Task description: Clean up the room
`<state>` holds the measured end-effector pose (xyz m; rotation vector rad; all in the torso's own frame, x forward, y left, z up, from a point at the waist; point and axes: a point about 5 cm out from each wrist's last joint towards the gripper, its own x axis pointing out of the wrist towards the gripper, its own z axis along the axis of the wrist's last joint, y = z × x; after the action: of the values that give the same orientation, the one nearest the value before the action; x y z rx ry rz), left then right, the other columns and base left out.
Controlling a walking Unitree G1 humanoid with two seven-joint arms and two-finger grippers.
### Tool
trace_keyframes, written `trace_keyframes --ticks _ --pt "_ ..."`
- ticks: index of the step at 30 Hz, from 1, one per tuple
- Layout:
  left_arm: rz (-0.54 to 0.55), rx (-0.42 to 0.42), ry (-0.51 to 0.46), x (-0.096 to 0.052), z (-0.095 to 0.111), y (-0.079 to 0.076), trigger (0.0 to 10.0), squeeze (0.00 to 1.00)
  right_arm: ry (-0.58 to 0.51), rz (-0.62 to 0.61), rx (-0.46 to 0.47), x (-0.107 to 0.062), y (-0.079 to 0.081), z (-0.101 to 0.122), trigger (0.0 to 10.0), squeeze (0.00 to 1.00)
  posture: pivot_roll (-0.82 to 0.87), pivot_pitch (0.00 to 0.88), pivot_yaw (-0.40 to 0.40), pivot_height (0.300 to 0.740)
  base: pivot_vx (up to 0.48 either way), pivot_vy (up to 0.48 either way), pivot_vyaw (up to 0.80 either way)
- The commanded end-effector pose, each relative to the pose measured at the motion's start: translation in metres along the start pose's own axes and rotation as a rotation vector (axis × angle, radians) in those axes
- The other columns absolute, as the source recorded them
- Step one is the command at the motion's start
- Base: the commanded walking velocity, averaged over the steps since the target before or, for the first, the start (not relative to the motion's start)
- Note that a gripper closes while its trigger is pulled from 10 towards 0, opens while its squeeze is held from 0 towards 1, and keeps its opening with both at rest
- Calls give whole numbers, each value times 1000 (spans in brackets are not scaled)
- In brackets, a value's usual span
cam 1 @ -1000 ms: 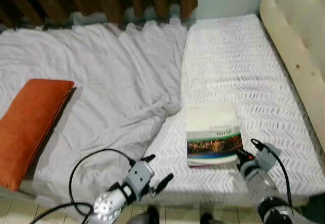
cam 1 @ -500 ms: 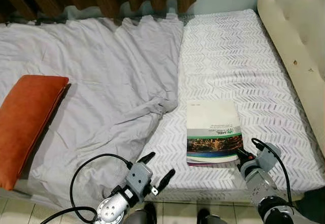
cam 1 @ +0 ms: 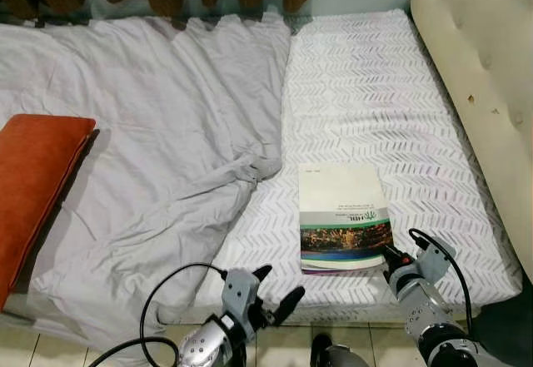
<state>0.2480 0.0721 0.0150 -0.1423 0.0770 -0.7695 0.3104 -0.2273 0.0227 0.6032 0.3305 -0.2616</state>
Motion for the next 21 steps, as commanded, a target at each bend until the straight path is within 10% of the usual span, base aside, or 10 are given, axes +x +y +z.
trace_keyframes --ticks 1,14,15,16,17,21 --pt "-2 -24 55 -10 -12 1 10000 0 57 -35 40 -5 -8 -16 10000 0 70 343 28 740 0 0 0" --pt "-25 -7 44 -14 -11 3 10000 0 59 -16 -90 -2 -4 -9 10000 0 85 345 30 740 0 0 0" --pt "-26 -6 44 -14 -11 3 10000 0 59 -17 -92 -2 -4 -9 10000 427 85 345 30 740 0 0 0" --pt "-27 -6 44 -14 -11 3 10000 0 59 -17 -94 -2 -4 -9 10000 427 85 345 30 740 0 0 0" --pt "-28 -4 44 -14 -11 3 10000 0 59 -17 -97 -2 -4 -9 10000 1000 85 346 30 740 0 0 0" --pt "-32 -1 42 -14 -10 3 10000 0 55 -16 -137 -2 -4 -7 10000 1000 85 347 31 740 0 0 0"
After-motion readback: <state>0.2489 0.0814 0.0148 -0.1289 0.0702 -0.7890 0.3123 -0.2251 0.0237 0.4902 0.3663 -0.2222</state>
